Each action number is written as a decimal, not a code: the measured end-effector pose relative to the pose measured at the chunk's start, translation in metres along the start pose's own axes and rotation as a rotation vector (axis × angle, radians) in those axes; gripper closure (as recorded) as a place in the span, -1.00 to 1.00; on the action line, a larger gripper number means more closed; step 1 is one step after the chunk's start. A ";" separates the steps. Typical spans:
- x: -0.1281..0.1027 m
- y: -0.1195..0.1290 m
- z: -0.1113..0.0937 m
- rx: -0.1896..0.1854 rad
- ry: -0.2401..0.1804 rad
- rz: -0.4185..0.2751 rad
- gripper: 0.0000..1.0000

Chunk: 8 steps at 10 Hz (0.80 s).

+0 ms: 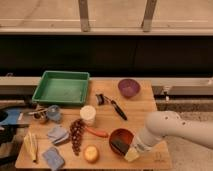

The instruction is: Wipe red bowl with eraser

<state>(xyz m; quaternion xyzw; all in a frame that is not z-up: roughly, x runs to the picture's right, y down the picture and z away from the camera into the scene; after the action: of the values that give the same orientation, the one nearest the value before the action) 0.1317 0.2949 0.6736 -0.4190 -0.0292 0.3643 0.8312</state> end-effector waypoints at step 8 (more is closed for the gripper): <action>-0.038 -0.030 -0.010 0.045 0.030 -0.057 1.00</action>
<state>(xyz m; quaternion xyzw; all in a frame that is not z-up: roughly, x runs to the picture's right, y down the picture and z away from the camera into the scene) 0.1244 0.2525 0.6984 -0.4048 -0.0202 0.3348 0.8507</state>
